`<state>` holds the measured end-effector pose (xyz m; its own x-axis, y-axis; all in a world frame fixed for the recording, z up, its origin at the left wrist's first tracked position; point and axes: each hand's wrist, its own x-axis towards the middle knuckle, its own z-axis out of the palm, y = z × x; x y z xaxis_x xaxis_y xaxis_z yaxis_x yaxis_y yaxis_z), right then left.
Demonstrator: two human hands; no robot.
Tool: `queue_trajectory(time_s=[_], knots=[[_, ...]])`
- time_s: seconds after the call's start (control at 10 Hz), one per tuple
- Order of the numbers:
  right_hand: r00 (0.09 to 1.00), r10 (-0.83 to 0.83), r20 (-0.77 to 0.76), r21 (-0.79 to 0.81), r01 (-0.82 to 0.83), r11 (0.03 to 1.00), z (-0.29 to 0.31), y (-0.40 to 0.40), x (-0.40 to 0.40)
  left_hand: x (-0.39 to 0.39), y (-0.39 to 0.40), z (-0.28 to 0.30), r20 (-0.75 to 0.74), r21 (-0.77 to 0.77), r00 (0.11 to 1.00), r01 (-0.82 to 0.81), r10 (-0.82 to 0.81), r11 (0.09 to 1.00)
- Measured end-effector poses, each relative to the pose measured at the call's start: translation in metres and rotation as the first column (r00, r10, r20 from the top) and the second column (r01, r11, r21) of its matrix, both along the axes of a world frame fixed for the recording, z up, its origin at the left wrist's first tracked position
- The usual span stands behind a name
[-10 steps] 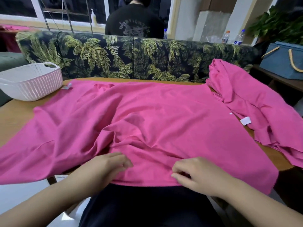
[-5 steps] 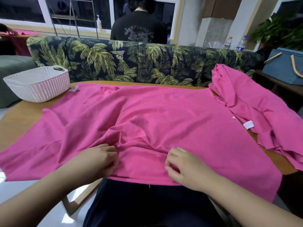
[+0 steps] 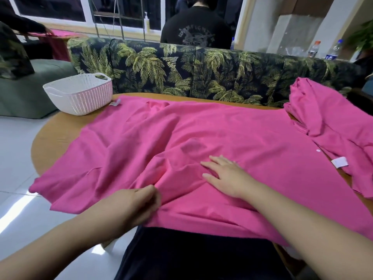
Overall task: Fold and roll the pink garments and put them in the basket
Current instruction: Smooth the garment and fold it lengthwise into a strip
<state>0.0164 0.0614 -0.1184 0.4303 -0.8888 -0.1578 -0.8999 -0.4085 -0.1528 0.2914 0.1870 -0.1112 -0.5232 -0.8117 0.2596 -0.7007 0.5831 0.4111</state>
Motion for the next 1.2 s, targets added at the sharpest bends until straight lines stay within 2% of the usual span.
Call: queue_trajectory(time_s=[0.1,0.2,0.3,0.4,0.5,0.6,0.7,0.8,0.9,1.0,1.1,1.2], knots=[[1.000,0.003,0.006,0.001,-0.003,1.000,-0.002,-0.002,-0.001,0.008,0.003,-0.008,-0.125,0.221,0.991,-0.026,0.054,0.975],[1.000,-0.009,0.016,-0.004,0.009,1.000,-0.003,-0.004,0.000,0.028,-0.002,0.007,-0.091,-0.020,0.992,-0.086,0.084,0.996],[0.999,-0.034,0.015,-0.085,0.035,0.996,0.008,-0.001,0.015,0.060,-0.008,0.003,0.130,-0.252,0.952,-0.237,0.276,0.938],[0.993,0.044,0.111,-0.231,-0.017,0.973,0.014,0.004,0.038,0.080,-0.002,-0.004,0.161,-0.264,0.894,-0.369,0.418,0.891],[0.961,0.190,0.201,-0.281,-0.129,0.951,0.018,0.008,0.074,0.099,0.010,-0.009,0.108,-0.137,0.784,-0.598,0.612,0.790],[0.956,0.220,0.195,-0.235,-0.172,0.957,0.017,0.008,0.094,0.118,0.013,-0.017,0.027,0.014,0.712,-0.702,0.702,0.712],[0.975,0.187,0.120,-0.101,-0.176,0.979,0.008,-0.001,0.107,0.145,0.015,-0.031,0.061,-0.116,0.801,-0.587,0.595,0.801],[0.984,0.169,0.062,-0.063,-0.165,0.984,-0.005,-0.006,0.107,0.142,0.022,-0.026,-0.087,-0.110,0.803,-0.595,0.589,0.796],[0.982,0.170,0.079,-0.084,-0.163,0.983,-0.009,-0.006,0.106,0.136,0.026,-0.018,-0.225,-0.028,0.724,-0.674,0.652,0.738],[0.982,0.167,0.090,-0.090,-0.158,0.983,-0.009,-0.006,0.106,0.133,0.025,-0.015,-0.240,-0.104,0.784,-0.606,0.572,0.788],[0.983,0.159,0.092,-0.093,-0.151,0.984,-0.009,-0.006,0.106,0.135,0.024,-0.024,-0.180,-0.134,0.839,-0.537,0.513,0.833],[0.983,0.155,0.094,-0.093,-0.146,0.985,-0.010,-0.006,0.106,0.130,0.025,-0.028,-0.220,-0.281,0.829,-0.559,0.515,0.780]])
